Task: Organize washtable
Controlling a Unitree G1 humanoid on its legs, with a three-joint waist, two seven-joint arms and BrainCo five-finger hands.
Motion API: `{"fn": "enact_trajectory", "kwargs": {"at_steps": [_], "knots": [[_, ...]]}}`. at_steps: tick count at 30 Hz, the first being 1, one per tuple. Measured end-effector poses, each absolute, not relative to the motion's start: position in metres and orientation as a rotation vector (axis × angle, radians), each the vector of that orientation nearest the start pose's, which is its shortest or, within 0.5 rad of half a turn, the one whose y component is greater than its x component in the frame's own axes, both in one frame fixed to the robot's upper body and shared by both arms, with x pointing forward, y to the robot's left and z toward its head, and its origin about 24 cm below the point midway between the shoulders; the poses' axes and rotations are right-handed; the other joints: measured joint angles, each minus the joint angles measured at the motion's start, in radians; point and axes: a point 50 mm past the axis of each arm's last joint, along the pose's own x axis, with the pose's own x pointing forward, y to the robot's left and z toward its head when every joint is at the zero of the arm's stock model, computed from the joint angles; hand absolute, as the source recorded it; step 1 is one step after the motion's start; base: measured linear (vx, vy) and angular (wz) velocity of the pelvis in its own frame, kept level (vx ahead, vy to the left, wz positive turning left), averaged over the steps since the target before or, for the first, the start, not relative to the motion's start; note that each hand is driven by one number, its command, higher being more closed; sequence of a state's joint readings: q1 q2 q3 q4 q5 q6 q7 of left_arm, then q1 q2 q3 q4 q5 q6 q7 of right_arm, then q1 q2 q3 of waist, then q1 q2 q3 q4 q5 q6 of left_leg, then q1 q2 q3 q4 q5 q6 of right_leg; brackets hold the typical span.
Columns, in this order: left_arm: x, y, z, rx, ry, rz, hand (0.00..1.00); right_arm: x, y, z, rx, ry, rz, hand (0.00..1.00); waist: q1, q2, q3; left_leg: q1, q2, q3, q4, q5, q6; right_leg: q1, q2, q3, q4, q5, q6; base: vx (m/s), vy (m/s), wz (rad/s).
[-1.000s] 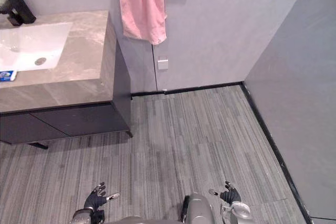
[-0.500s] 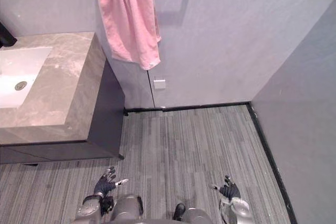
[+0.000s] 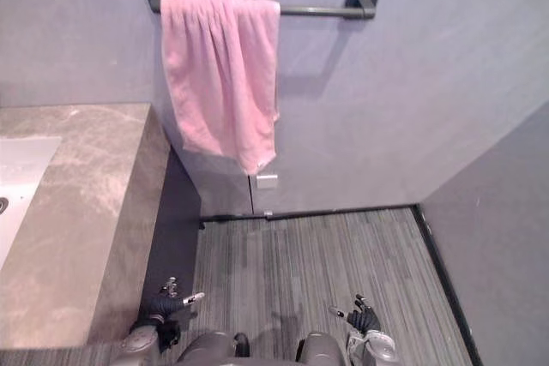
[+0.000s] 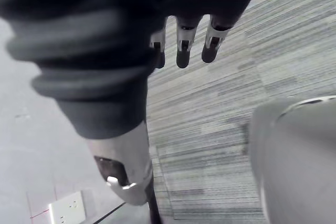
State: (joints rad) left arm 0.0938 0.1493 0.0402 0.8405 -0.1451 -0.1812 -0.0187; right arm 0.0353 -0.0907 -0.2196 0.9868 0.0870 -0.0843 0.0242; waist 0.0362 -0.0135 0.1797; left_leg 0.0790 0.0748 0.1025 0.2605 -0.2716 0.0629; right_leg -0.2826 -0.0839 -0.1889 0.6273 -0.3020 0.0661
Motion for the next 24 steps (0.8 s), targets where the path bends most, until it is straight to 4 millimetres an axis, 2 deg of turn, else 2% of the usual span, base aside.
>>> {"fn": "enact_trajectory", "kwargs": {"at_steps": [1, 2, 3, 4, 5, 6, 7, 9, 10, 11, 13, 15, 16, 17, 19, 20, 21, 24], "knots": [[0.144, 0.213, -0.126, -0.007, 0.743, 0.167, 0.00, 0.129, -0.215, -0.144, 0.103, 0.911, -0.279, 0.00, -0.008, -0.004, -0.003, 0.015, 0.008, -0.019, -0.006, -0.001, -0.014, -0.008, 0.019, 0.012, -0.118, 0.041, -0.011, 0.41, -0.160, 0.65], [0.141, 0.218, -0.127, 0.004, 0.753, 0.174, 0.00, 0.120, -0.214, -0.147, 0.105, 0.934, -0.285, 0.00, -0.023, -0.027, -0.016, 0.035, 0.003, -0.031, -0.013, -0.011, -0.062, 0.003, 0.028, 0.048, -0.291, 0.174, -0.022, 0.53, -0.218, 0.78], [0.136, 0.212, -0.132, -0.014, 0.784, 0.173, 0.00, 0.110, -0.221, -0.150, 0.097, 0.962, -0.304, 0.00, -0.021, -0.024, -0.025, 0.064, 0.018, -0.063, -0.021, -0.040, -0.108, 0.013, 0.038, 0.052, -0.287, 0.271, -0.060, 0.52, -0.210, 0.56], [0.135, 0.208, -0.134, -0.027, 0.790, 0.171, 0.00, 0.109, -0.223, -0.150, 0.099, 0.967, -0.313, 0.00, -0.017, -0.010, -0.031, 0.070, 0.035, -0.069, -0.022, -0.035, -0.117, 0.015, 0.051, 0.047, -0.274, 0.263, -0.070, 0.50, -0.236, 0.38], [0.134, 0.203, -0.135, -0.045, 0.792, 0.170, 0.00, 0.111, -0.223, -0.149, 0.102, 0.956, -0.317, 0.00, -0.019, -0.005, -0.036, 0.064, 0.048, -0.074, -0.011, -0.014, -0.152, 0.022, 0.049, 0.027, -0.261, 0.220, -0.075, 0.38, -0.197, 0.32], [0.136, 0.196, -0.135, -0.062, 0.789, 0.163, 0.00, 0.113, -0.224, -0.147, 0.099, 0.944, -0.317, 0.00, -0.026, 0.008, -0.033, 0.050, 0.060, -0.080, 0.020, -0.008, -0.162, 0.036, 0.051, 0.002, -0.264, 0.204, -0.086, 0.36, -0.228, 0.53], [0.140, 0.190, -0.134, -0.078, 0.778, 0.155, 0.00, 0.113, -0.224, -0.147, 0.099, 0.941, -0.319, 0.00, -0.025, 0.018, -0.029, 0.021, 0.069, -0.084, 0.098, -0.003, -0.170, 0.053, 0.053, -0.018, -0.270, 0.194, -0.096, 0.26, -0.173, 0.59], [0.147, 0.182, -0.133, -0.101, 0.760, 0.147, 0.00, 0.112, -0.221, -0.147, 0.103, 0.935, -0.312, 0.00, -0.019, 0.024, -0.022, -0.104, 0.103, -0.084, 0.361, 0.033, -0.214, 0.125, 0.057, -0.052, -0.319, 0.177, -0.103, 0.29, -0.162, 0.54], [0.146, 0.180, -0.132, -0.107, 0.753, 0.145, 0.00, 0.116, -0.217, -0.146, 0.119, 0.920, -0.310, 0.00, -0.013, 0.025, -0.020, -0.158, 0.135, -0.050, 0.501, 0.027, -0.209, 0.183, 0.066, -0.063, -0.351, 0.174, -0.109, 0.32, -0.115, 0.30], [0.144, 0.179, -0.133, -0.110, 0.759, 0.147, 0.00, 0.120, -0.214, -0.144, 0.133, 0.901, -0.309, 0.00, -0.011, 0.022, -0.019, -0.176, 0.159, 0.001, 0.539, 0.013, -0.186, 0.233, 0.069, -0.066, -0.376, 0.173, -0.110, 0.24, -0.064, 0.15], [0.145, 0.176, -0.132, -0.119, 0.750, 0.144, 0.00, 0.127, -0.212, -0.140, 0.150, 0.863, -0.315, 0.00, 0.007, 0.015, -0.016, -0.218, 0.171, 0.056, 0.499, -0.008, -0.150, 0.276, 0.065, -0.060, -0.412, 0.173, -0.110, 0.17, -0.005, -0.06], [0.148, 0.175, -0.130, -0.123, 0.736, 0.142, 0.00, 0.131, -0.213, -0.138, 0.157, 0.839, -0.321, 0.00, 0.013, 0.027, -0.022, -0.248, 0.166, 0.064, 0.365, -0.001, -0.147, 0.278, 0.062, -0.057, -0.421, 0.172, -0.099, 0.12, 0.087, -0.08], [0.147, 0.175, -0.130, -0.122, 0.739, 0.143, 0.00, 0.131, -0.216, -0.137, 0.157, 0.837, -0.326, 0.00, 0.010, 0.042, -0.028, -0.251, 0.154, 0.051, 0.189, 0.061, -0.145, 0.275, 0.067, -0.056, -0.414, 0.161, -0.076, 0.10, 0.157, 0.02], [0.143, 0.176, -0.133, -0.120, 0.758, 0.145, 0.00, 0.128, -0.211, -0.140, 0.170, 0.857, -0.326, 0.00, 0.009, 0.032, -0.034, -0.234, 0.131, 0.040, 0.141, 0.075, -0.153, 0.276, 0.059, -0.041, -0.411, 0.154, -0.051, 0.13, 0.153, 0.10], [0.142, 0.183, -0.132, -0.100, 0.759, 0.152, 0.00, 0.123, -0.205, -0.143, 0.186, 0.878, -0.319, 0.00, 0.013, -0.004, -0.042, -0.208, 0.095, 0.052, 0.084, 0.091, -0.141, 0.278, 0.031, -0.028, -0.435, 0.158, -0.036, 0.13, 0.108, -0.02], [0.138, 0.185, -0.135, -0.096, 0.775, 0.155, 0.00, 0.118, -0.205, -0.146, 0.186, 0.896, -0.327, 0.00, 0.027, -0.018, -0.048, -0.192, 0.080, 0.077, 0.069, 0.092, -0.138, 0.282, 0.016, -0.012, -0.439, 0.160, -0.029, 0.13, 0.112, -0.26], [0.136, 0.185, -0.136, -0.096, 0.784, 0.157, 0.00, 0.117, -0.206, -0.146, 0.182, 0.899, -0.328, 0.00, 0.034, -0.020, -0.049, -0.181, 0.074, 0.089, 0.061, 0.093, -0.136, 0.282, 0.011, 0.001, -0.441, 0.162, -0.027, 0.13, 0.134, -0.31], [0.132, 0.189, -0.138, -0.084, 0.806, 0.162, 0.00, 0.115, -0.207, -0.147, 0.173, 0.908, -0.324, 0.00, 0.031, -0.015, -0.055, -0.137, 0.037, 0.096, 0.009, 0.103, -0.123, 0.305, -0.006, 0.022, -0.477, 0.172, -0.010, 0.06, 0.073, -0.15]]}}
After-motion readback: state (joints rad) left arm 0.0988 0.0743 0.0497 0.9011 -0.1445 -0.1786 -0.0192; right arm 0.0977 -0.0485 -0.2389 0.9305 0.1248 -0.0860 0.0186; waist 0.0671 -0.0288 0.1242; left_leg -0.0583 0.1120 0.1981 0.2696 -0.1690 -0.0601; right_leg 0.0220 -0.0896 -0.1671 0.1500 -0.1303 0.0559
